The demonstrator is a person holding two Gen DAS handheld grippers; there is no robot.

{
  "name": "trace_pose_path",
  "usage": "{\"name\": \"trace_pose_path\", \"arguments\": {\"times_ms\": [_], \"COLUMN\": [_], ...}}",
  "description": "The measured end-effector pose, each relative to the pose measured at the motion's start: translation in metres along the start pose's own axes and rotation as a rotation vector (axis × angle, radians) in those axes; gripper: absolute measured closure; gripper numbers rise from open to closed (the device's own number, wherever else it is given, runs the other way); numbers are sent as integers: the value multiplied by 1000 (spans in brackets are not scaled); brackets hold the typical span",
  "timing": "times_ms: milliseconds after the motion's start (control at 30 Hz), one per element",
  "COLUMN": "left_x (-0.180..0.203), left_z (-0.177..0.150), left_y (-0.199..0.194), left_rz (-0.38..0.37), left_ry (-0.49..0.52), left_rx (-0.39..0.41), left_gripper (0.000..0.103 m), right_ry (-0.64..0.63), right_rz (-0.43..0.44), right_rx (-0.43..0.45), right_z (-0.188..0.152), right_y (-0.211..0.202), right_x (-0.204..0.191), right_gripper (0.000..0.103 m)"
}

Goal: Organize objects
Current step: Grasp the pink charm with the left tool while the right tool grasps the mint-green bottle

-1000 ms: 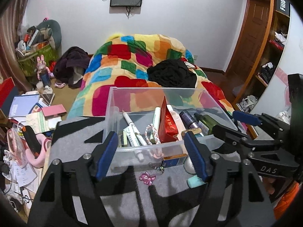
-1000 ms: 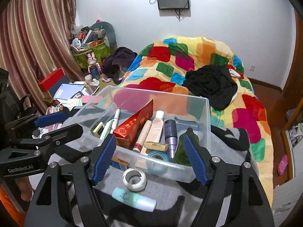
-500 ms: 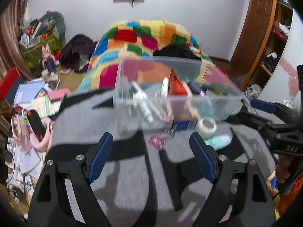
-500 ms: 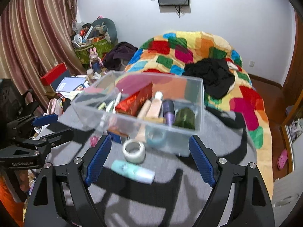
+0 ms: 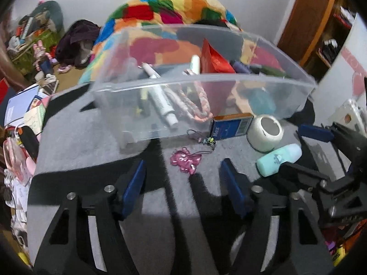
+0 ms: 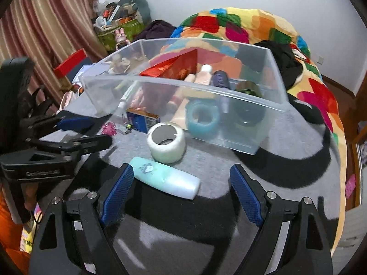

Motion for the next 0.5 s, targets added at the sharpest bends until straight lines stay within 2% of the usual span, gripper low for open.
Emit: {"name": "trace_pose_path", "arguments": {"times_ms": [100,200,267,300,367,500], "left_x": [7,9,10,10,9,5], "left_z": [4,5,6,6,5,-1], "left_y": [3,4,3,3,1,-6], "left_rz": [14,9,2,4,2,-6], "left_ry": [49,57,62,61,56,41], "left_rx": [3,14,22,27,33,55], "left_gripper": [47,60,75,76,76,76], "right_ry": [-25,-66,-86,-90,-86,-71], "right_rz": [12,22,15,11,29,67], "right_rx": [-30,-45,-48,-46,-44,-42], "right_z": [-1,-3,-4,-5,-7,-11], "right_y": [8,11,11,10,7,1], "right_x": [-5,-13,-16,-17,-17,-18], "right_gripper": [23,38,50,53,64,76]}}
Point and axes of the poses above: each gripper's, at about its wrist camera, not at the fingertips, and y roughly the way its jaws point, x to its right, z to its top, the point moved 3 cm from there along y, roughly the way its jaws point, and after that the axes turned 9 degrees about z, right-handed, at the moved point
